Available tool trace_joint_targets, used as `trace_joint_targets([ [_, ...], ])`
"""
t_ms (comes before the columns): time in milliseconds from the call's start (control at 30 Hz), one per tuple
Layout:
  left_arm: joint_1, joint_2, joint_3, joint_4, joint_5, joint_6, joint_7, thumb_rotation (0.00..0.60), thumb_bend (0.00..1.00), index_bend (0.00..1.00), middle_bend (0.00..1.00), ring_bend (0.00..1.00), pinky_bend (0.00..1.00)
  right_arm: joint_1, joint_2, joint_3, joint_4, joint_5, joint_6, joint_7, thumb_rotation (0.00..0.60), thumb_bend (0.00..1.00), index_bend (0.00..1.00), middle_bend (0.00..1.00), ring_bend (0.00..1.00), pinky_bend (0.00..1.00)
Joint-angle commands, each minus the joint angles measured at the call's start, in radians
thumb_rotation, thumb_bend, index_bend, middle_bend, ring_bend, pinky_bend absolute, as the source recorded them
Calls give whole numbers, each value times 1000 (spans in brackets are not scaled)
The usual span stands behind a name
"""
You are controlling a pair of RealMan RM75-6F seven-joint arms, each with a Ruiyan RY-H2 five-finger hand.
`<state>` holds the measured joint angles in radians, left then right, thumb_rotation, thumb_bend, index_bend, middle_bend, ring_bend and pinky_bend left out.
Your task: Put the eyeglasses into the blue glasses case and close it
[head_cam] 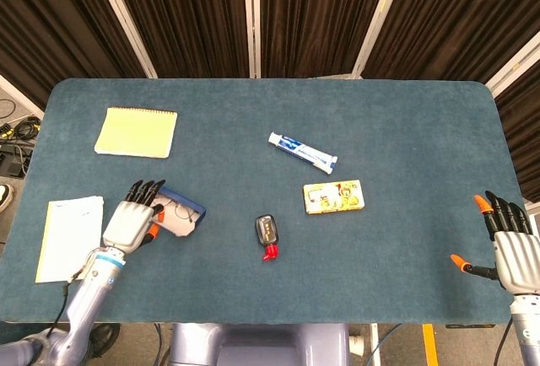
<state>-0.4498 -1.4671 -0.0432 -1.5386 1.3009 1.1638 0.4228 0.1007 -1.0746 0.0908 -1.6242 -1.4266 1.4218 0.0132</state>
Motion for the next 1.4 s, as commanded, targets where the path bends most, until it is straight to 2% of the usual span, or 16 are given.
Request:
trace_joint_targets([
  [33,13,71,21,-89,-34,-19,52,600,519,677,0,0,0,0,0,-1,0,-2,0,-2,600,0,0,0,0,0],
  [400,-63,-20,-29,-10,-105,-134,26,600,524,671,0,0,0,-1,-3,-2,-2,0,0,-10,600,0,0,0,0,0],
  [567,-77,-47,-40,5,-142,-140,57,600,524,668,0,0,0,-1,-2,-1,2,5,-3,-5,600,0,0,0,0,0],
  [633,-81,-52,-43,11,-152,-141,64,600,523,636,0,0,0,-1,-2,-1,3,6,-3,-2,600,0,0,0,0,0],
  [667,-82,-54,-43,13,-156,-142,67,600,521,598,0,0,0,-1,-1,-1,3,6,-3,-1,600,0,0,0,0,0],
  [700,-84,-57,-44,17,-162,-143,70,600,512,503,0,0,0,-2,-1,-1,4,5,-3,0,600,0,0,0,0,0],
  [800,-87,-63,-48,25,-176,-142,72,600,457,101,0,0,0,-1,0,-1,4,5,-3,2,600,0,0,0,0,0],
  [833,-87,-66,-52,28,-178,-137,67,600,427,18,0,0,0,-1,-1,-1,4,5,-4,1,600,0,0,0,0,0],
  [867,-86,-68,-55,28,-176,-132,61,600,405,0,0,0,0,-1,-1,-1,4,4,-4,1,600,0,0,0,0,0],
  [1033,-80,-66,-69,35,-132,-89,6,600,244,0,0,0,0,-1,-3,-2,4,4,-3,-4,600,0,0,0,0,0],
  [1133,-81,-11,-57,4,-95,-114,-54,600,159,0,0,0,0,-1,-3,-1,4,6,-3,-7,600,0,0,0,0,0],
  [1267,-100,32,-28,5,-83,-187,-82,600,137,0,0,0,0,-1,-4,-2,3,5,-3,-9,600,0,0,0,0,0],
  [1400,-112,11,-16,41,-84,-218,-88,600,138,13,0,0,0,0,-5,-3,3,3,-4,-13,600,0,0,0,0,0],
])
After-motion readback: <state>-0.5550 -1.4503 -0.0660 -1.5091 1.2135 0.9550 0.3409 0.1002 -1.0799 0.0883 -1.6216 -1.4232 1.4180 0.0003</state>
